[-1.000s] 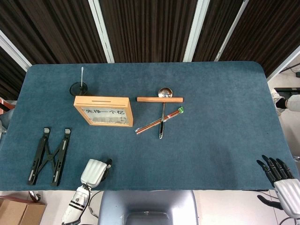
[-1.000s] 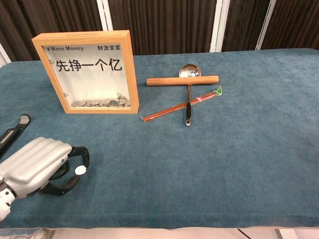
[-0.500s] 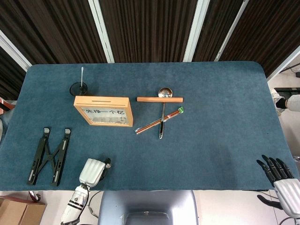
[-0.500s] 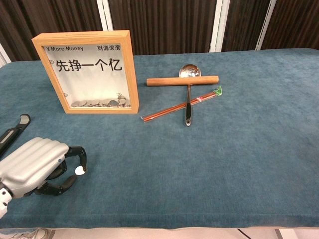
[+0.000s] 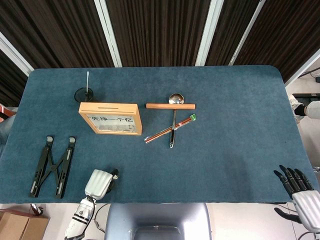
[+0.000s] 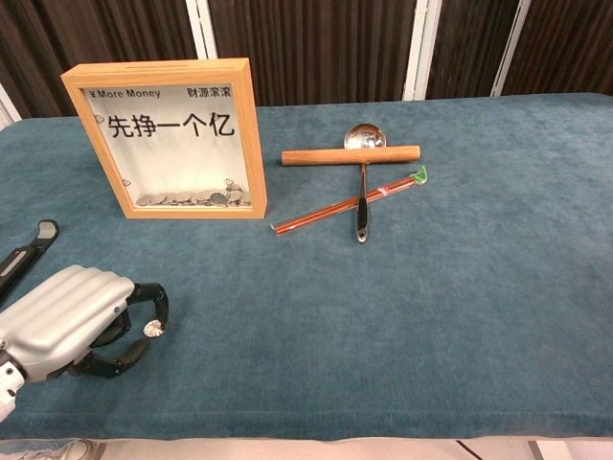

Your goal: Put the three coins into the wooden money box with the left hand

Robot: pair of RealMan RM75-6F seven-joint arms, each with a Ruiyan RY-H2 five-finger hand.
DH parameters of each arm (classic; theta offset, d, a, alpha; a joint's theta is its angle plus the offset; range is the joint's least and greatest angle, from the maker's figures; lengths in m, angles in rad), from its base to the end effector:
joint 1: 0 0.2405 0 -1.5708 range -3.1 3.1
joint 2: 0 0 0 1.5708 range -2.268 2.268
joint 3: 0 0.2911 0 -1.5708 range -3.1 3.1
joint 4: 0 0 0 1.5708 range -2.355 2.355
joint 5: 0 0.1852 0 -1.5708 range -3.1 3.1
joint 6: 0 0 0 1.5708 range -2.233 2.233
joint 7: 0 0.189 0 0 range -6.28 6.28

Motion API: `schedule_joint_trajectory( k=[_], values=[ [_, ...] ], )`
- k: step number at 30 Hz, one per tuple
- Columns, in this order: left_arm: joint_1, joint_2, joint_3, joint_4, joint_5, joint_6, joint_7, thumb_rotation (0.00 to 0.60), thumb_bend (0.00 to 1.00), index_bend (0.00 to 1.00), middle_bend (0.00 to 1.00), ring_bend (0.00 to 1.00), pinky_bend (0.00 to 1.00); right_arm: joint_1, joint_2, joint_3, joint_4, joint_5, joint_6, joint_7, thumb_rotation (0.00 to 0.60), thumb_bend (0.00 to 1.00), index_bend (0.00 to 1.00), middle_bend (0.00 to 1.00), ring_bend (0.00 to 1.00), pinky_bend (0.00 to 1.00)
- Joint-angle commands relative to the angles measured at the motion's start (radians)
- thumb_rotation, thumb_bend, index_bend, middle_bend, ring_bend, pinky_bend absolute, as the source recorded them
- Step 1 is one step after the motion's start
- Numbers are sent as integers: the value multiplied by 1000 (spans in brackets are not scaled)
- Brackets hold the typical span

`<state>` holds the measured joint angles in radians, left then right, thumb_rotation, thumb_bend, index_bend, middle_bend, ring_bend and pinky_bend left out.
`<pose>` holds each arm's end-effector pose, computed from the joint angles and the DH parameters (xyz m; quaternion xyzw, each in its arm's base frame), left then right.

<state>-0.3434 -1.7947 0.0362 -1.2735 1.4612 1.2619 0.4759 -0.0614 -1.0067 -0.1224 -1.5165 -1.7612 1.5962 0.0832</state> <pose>-0.2437 0.2684 -0.0709 -0.7514 -0.3160 -0.3345 0.4730 -0.3421 -0.1412 0.2104 0.6743 -0.3748 0.3341 0.5415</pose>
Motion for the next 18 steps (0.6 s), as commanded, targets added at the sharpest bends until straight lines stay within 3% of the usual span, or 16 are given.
schedule_joint_trajectory(
  k=[1,12,18],
  values=[
    [0,1,-2,0,-2,-5,5,600,413,432,1000,1000,1000,-1,1,0,1,1,1,2,600,151,0,0,0,0],
    [4,7,-8,-11,-10,-19,21,600,412,440,1000,1000,1000,0,0,0,-1,0,0,-2,600,151,0,0,0,0],
    [5,1,-14,-1,-11,-20,11,600,417,569,1000,1000,1000,0,0,1,0,1,0,0,600,151,0,0,0,0]
  ],
)
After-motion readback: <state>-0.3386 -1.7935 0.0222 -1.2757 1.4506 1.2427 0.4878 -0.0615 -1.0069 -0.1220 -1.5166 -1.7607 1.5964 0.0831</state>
